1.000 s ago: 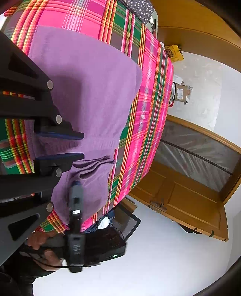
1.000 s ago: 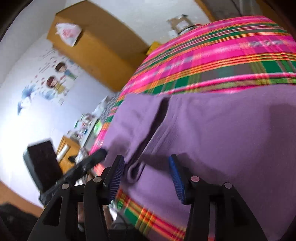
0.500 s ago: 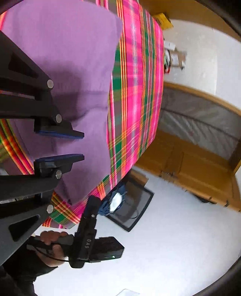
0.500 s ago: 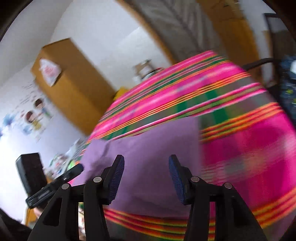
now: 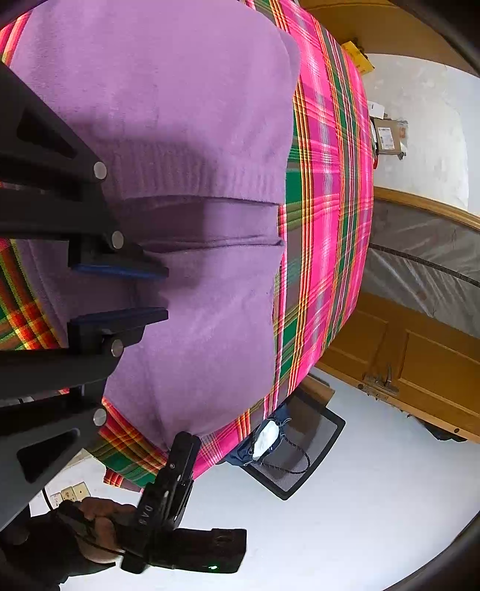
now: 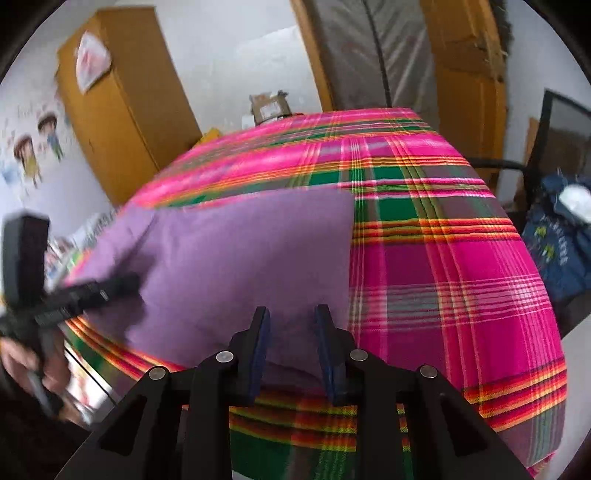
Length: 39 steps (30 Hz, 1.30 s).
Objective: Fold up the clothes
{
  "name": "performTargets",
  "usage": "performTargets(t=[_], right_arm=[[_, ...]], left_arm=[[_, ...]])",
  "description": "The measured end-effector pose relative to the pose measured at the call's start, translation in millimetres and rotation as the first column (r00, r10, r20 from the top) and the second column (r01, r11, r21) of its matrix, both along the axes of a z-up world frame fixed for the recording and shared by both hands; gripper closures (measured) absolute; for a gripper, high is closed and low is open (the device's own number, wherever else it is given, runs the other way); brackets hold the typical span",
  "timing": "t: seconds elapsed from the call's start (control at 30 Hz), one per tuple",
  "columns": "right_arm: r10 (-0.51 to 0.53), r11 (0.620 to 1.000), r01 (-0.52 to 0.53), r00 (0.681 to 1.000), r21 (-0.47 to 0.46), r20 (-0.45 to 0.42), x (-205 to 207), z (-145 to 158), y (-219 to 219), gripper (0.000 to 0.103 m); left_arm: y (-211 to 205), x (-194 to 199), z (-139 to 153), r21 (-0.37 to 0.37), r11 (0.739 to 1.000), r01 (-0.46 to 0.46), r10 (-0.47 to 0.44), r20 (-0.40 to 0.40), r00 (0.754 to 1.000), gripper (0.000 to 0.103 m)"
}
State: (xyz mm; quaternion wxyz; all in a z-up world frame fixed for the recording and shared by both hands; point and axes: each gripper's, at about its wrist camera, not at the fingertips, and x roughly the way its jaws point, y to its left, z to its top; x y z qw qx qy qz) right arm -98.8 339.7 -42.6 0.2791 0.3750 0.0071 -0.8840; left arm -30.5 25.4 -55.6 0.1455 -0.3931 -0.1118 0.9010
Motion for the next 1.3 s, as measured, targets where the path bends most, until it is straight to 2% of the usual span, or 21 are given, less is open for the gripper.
performTargets(t=[0.2,0.3,0.37,0.5,0.57,0.63,0.7,0.8,0.87,0.97,1.03,1.13,1.23,1.3], right_arm=[[0.043,0.995,-0.035,0.996,0.096,-0.08,8.6,-3.1,-4.3,0.076],[0.053,0.996,-0.049,0.997,0.069,-0.062,3.7,-4.6,-1.0,0.071],[0.075,0.995,-0.072,0.996,0.064,-0.044,1.2,-4.2,-2.4,0.061],[0.075,0.993,-0.073,0.997,0.092,-0.024,0.7,3.3,-5.9,0.061],[0.048,0.998,-0.048,0.999,0.043,-0.014,-4.3,11.6,-5.2,0.061],[0.023,1.0,-0.022,0.999,0.011,-0.042,-7.8,20.8,-6.7,0.061],[-0.009,1.0,0.01,0.997,0.024,-0.073,-16.8,27.6,-13.5,0.062],[-0.036,0.999,0.038,0.997,0.033,-0.065,-39.5,30.0,-23.9,0.066],[-0.056,0.998,0.057,0.998,0.028,-0.043,-56.3,28.9,-28.7,0.078],[-0.073,0.997,0.073,0.997,0.025,-0.03,-76.6,27.7,-37.4,0.087],[-0.061,0.997,0.062,0.998,0.043,-0.026,-84.3,24.4,-46.1,0.089],[-0.072,0.993,0.07,0.997,0.097,0.025,-94.8,9.7,-54.9,0.091],[-0.082,0.994,0.081,0.996,0.067,0.019,-92.9,12.7,-55.0,0.092],[-0.036,0.999,0.036,0.999,0.018,-0.005,-85.7,23.2,-61.5,0.092]], left_arm=[[-1.8,-3.2,-2.3,0.01,1.0,0.008,-0.008,-0.007,1.0,0.087],[-2.7,-3.0,-3.7,0.011,1.0,0.009,-0.009,-0.014,1.0,0.087],[-2.7,-0.9,-4.2,0.005,1.0,0.009,-0.009,-0.021,1.0,0.087],[-2.2,2.5,-4.3,0.0,1.0,0.008,-0.008,-0.032,0.999,0.087],[-1.9,3.7,-3.4,-0.004,1.0,0.005,-0.005,-0.034,0.999,0.087],[0.2,4.0,0.4,-0.01,1.0,0.002,-0.002,-0.039,0.999,0.087],[5.3,5.0,9.5,-0.017,1.0,0.015,-0.016,-0.068,0.998,0.087],[10.5,2.2,16.3,-0.025,0.999,0.031,-0.033,-0.096,0.995,0.087],[9.9,-0.4,13.6,-0.024,0.999,0.025,-0.027,-0.087,0.996,0.087],[9.1,-4.3,9.5,-0.021,1.0,0.015,-0.017,-0.075,0.997,0.087],[8.5,-6.8,6.8,-0.019,1.0,0.009,-0.01,-0.067,0.998,0.087],[7.7,-10.7,2.7,-0.017,1.0,-0.001,0.0,-0.054,0.999,0.087],[6.8,-14.6,-1.4,-0.015,1.0,-0.01,0.01,-0.042,0.999,0.087],[5.9,-15.8,-3.0,-0.011,1.0,-0.017,0.016,-0.036,0.999,0.087]])
